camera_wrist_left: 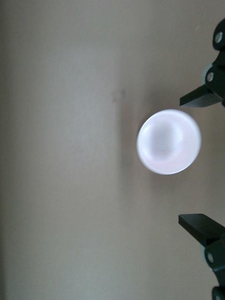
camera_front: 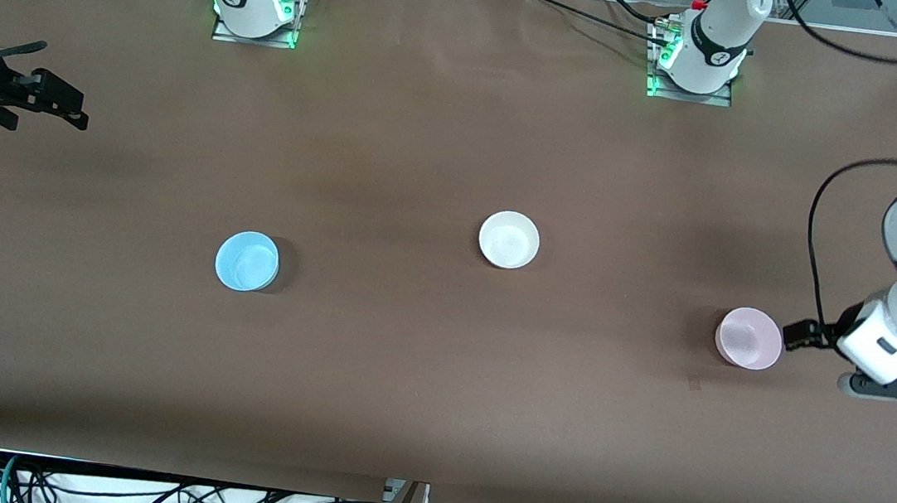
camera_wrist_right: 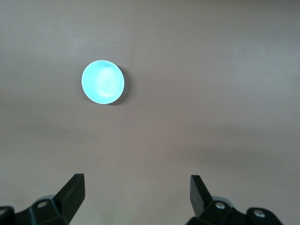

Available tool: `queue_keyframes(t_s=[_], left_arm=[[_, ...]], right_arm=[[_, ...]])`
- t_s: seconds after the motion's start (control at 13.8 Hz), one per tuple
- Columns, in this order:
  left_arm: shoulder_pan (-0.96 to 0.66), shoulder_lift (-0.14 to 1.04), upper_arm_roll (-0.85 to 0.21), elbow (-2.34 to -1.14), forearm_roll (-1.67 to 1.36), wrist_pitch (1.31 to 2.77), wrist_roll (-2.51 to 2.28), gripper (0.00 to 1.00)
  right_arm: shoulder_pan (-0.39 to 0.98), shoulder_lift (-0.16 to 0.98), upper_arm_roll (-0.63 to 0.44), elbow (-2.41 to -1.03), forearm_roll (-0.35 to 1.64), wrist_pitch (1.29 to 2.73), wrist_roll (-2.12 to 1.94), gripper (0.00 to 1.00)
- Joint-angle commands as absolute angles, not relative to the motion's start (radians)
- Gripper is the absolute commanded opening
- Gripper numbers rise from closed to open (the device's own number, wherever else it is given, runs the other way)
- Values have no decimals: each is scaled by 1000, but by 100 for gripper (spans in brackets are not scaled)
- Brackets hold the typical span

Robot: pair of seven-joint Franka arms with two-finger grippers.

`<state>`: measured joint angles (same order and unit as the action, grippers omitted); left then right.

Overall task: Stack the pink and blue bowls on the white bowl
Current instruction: 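Move the left gripper down to the pink bowl rim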

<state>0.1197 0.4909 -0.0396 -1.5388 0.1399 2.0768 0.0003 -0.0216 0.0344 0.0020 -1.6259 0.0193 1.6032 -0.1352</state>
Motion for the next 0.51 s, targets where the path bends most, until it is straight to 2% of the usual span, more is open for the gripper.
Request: queue_keyframes(t_s=[0.0, 0.22, 0.43], left_arm=[[159, 601, -44, -1500, 161, 2207, 81, 100], [193, 681, -44, -1503, 160, 2313, 159, 100], [201, 689, -48, -1578, 155, 2299, 187, 100]], right_arm=[[-23, 38, 6, -1612, 5, 1589, -149, 99], [-23, 38, 6, -1612, 5, 1589, -149, 100], [-23, 40, 6, -1612, 5, 1589, -149, 99]])
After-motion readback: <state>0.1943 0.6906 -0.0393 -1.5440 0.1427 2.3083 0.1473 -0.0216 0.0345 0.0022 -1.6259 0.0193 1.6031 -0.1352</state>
